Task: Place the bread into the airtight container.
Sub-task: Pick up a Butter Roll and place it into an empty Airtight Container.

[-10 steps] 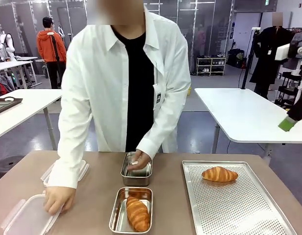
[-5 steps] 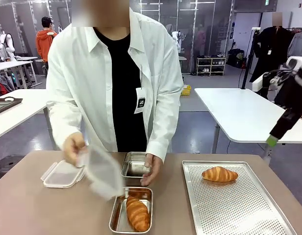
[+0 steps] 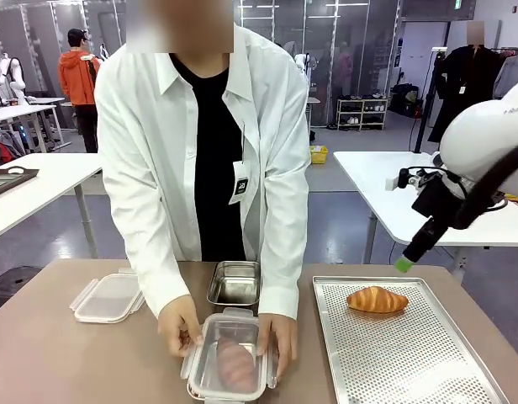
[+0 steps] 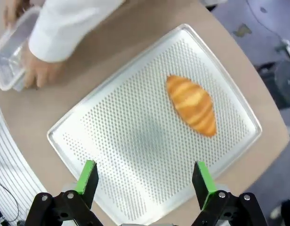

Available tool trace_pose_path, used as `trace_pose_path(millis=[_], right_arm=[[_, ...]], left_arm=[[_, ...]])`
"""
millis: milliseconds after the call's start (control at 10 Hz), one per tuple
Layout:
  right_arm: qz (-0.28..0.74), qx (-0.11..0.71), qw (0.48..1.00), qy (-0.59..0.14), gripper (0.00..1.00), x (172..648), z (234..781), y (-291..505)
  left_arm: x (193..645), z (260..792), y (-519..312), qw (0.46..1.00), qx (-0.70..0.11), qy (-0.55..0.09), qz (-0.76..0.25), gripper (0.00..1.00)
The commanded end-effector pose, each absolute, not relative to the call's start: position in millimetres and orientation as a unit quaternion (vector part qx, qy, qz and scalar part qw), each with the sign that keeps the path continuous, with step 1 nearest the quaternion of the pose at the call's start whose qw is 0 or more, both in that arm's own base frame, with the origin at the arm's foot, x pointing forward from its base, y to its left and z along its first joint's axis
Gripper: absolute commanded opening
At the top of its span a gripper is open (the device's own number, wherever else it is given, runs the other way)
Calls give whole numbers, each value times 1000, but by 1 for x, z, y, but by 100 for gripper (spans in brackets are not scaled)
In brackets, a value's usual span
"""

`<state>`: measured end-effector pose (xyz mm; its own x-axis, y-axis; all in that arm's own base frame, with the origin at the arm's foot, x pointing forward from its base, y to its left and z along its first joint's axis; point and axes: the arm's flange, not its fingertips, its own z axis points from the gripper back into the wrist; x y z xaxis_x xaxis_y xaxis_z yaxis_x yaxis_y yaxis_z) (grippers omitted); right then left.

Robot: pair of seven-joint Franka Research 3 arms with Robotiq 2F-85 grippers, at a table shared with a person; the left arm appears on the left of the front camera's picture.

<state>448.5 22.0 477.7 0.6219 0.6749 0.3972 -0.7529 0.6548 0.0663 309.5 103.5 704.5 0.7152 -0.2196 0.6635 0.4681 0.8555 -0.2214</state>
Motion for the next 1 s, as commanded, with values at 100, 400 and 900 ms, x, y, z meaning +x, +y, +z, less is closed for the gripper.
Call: trace_pose_path(millis=[100,400,900], right_arm=[[291,233,878,-302,100,417,521,-91],[162,248,860,-416,100,311,533,-202],[88,251,857,-442,100,249,525,-251]], left_arm=[[309,705,103,903,-193,-327,-199,100],[309,705,103,903,-193,-327,-199,100],[309,705,103,903,-193,-327,-199,100]])
